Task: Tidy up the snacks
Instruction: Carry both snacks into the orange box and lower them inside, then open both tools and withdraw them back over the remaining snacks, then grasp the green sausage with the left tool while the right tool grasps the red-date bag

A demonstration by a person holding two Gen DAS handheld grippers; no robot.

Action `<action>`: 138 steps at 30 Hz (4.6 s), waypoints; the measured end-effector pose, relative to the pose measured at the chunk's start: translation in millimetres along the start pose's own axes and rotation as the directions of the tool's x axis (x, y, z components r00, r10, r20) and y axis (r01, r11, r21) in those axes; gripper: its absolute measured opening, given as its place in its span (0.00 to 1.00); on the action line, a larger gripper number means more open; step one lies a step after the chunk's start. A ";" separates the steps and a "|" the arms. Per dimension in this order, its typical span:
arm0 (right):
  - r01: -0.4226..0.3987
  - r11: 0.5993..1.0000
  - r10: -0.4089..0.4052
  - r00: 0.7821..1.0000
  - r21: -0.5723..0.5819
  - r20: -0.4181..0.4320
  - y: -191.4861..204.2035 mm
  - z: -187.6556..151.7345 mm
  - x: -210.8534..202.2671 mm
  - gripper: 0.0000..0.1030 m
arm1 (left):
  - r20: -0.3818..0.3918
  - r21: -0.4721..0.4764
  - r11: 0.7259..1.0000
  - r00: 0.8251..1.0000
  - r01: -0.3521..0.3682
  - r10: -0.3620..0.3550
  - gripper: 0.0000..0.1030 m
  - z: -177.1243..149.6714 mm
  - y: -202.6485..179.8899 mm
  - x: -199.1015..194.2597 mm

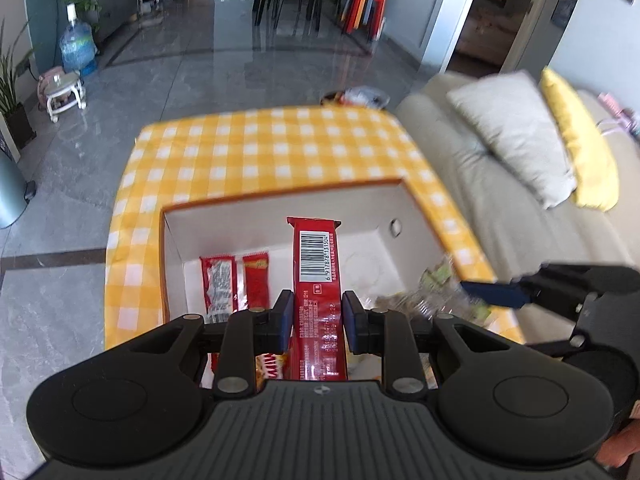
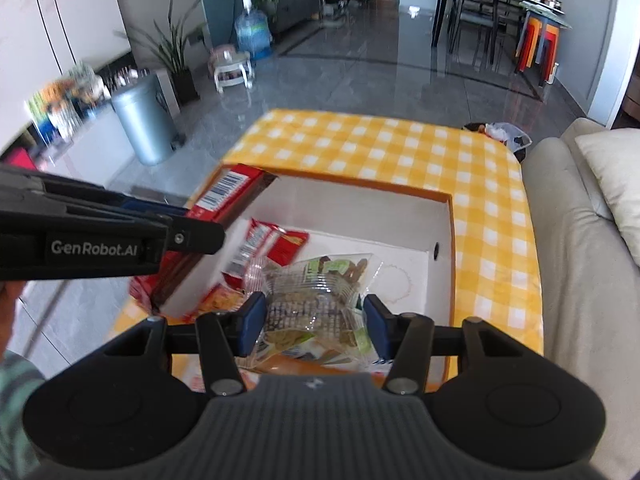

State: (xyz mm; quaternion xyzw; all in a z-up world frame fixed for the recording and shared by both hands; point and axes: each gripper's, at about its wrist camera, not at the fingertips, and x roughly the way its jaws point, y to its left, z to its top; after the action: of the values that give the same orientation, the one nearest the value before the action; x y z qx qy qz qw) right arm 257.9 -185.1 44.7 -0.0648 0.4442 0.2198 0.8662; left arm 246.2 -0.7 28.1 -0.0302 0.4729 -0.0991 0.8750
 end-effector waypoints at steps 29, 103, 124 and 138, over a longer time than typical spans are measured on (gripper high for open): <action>0.026 0.974 -0.095 0.948 -0.225 -0.304 -22.2 8.7 170.6 0.50 | -0.276 0.037 0.999 0.961 -0.009 0.019 0.27 6.8 21.9 147.5; 0.254 0.966 -0.257 0.950 0.038 0.179 62.0 -159.8 -26.0 0.78 | 0.013 -0.073 0.997 0.999 -0.037 0.038 0.70 -155.7 -8.8 -22.0; 0.220 0.955 -0.227 0.974 0.201 0.010 39.1 -230.5 9.1 0.68 | -0.098 -0.143 0.988 0.994 -0.058 0.044 0.59 -204.8 -17.3 16.2; 0.182 0.966 -0.190 0.981 0.185 0.029 33.7 -209.6 30.0 0.56 | -0.150 -0.291 0.954 0.988 -0.070 0.027 0.43 -196.9 -3.2 48.5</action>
State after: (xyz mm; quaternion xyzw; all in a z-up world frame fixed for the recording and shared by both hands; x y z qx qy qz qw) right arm 103.1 -209.7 -101.6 -0.0217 0.4341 0.0975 0.8953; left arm 107.5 -5.6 -119.7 -0.1417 0.5449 -0.0075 0.8264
